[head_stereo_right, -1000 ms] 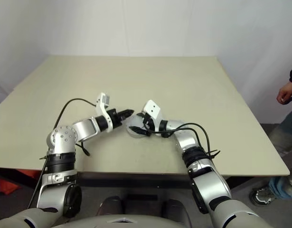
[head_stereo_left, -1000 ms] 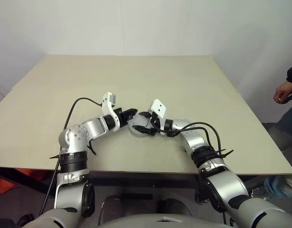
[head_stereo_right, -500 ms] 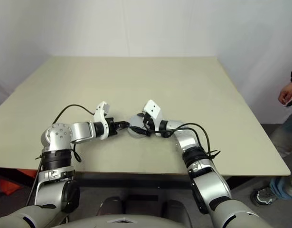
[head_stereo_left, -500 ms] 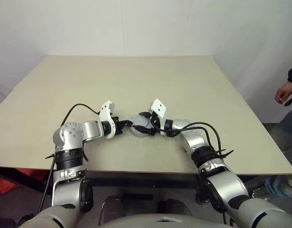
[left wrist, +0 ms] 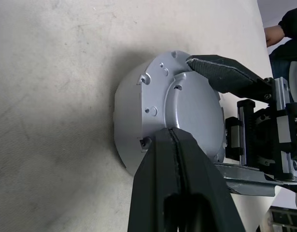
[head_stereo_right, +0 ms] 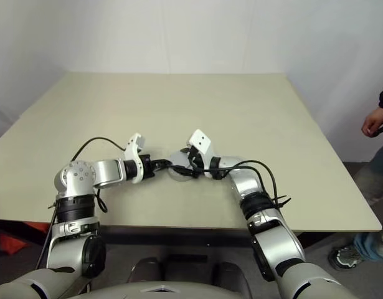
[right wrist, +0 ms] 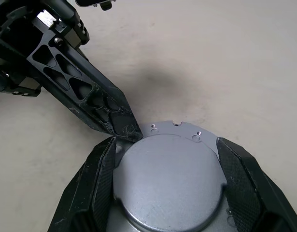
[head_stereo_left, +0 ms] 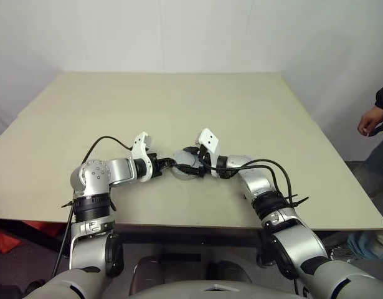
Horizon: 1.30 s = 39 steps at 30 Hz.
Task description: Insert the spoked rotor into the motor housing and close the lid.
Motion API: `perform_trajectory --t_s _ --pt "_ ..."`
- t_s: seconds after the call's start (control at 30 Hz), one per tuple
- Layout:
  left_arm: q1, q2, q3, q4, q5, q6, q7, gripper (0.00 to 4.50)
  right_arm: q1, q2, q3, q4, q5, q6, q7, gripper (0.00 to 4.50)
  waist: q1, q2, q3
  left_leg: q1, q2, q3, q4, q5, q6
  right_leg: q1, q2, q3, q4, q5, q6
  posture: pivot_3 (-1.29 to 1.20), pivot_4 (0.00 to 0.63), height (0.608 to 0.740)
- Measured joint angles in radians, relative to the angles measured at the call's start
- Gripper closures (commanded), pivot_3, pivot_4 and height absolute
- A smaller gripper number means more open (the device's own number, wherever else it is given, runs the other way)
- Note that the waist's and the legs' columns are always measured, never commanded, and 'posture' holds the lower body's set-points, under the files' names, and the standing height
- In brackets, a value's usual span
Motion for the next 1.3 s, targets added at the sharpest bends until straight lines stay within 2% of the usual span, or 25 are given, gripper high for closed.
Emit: perform_trajectory --t_s 0.1,0.4,0.7,0.83,0.93,1.13,1.3 --pt "-0.003 -0.002 0.001 0.001 0.001 0.000 -0.003 4.50 0.030 -0.019 -0.002 -0.061 0.015 0.032 0.042 0.01 0.001 0.000 0.000 -0.002 0.000 0.000 0.000 0.000 0.003 0.000 0.000 0.000 -0.001 0.000 0.000 0.00 0.000 0.740" --pt "-0.023 -0.009 0.017 0.001 0.006 0.003 -0.008 4.50 0.066 -0.018 -0.016 -0.191 0.069 0.141 0.074 0.01 0.001 0.000 0.000 -0.014 0.001 0.000 -0.003 -0.001 0.010 -0.010 0.000 -0.001 -0.001 0.002 -0.005 0.00 0.000 0.740" --pt "-0.032 -0.011 0.024 0.006 0.012 0.033 -0.029 4.50 -0.036 0.026 -0.196 -0.245 0.225 0.351 -0.086 0.01 0.003 0.001 0.000 -0.013 0.000 0.000 -0.002 -0.002 0.008 -0.010 -0.003 -0.001 0.000 0.002 -0.005 0.00 0.000 0.740" --pt "-0.038 -0.011 0.028 0.012 0.019 0.040 -0.037 4.50 -0.079 0.005 -0.252 -0.234 0.253 0.531 -0.199 0.01 0.003 0.001 0.000 -0.013 0.000 0.000 -0.002 -0.001 0.006 -0.010 -0.003 -0.001 0.000 0.003 -0.005 0.00 0.000 0.740" --pt "-0.041 -0.011 0.031 0.019 0.020 0.044 -0.045 4.50 -0.108 -0.050 -0.305 -0.223 0.297 0.757 -0.267 0.01 0.006 0.001 0.001 -0.014 -0.001 0.000 -0.002 -0.001 0.005 -0.010 -0.003 -0.001 0.000 0.003 -0.004 0.00 0.000 0.740" --pt "-0.041 -0.013 0.036 0.025 0.025 0.043 -0.051 4.50 -0.114 -0.170 -0.376 -0.204 0.395 1.224 -0.287 0.01 0.010 0.001 0.001 -0.014 -0.002 0.000 -0.002 0.000 0.004 -0.009 -0.003 -0.001 0.000 0.003 -0.004 0.00 0.000 0.740" --pt "-0.040 -0.020 0.038 0.025 0.032 0.042 -0.052 4.50 -0.114 -0.223 -0.402 -0.174 0.429 1.380 -0.276 0.01 0.015 0.002 0.001 -0.014 -0.001 0.000 -0.002 0.000 0.003 -0.007 -0.003 -0.001 0.000 0.003 -0.004 0.00 0.000 0.740"
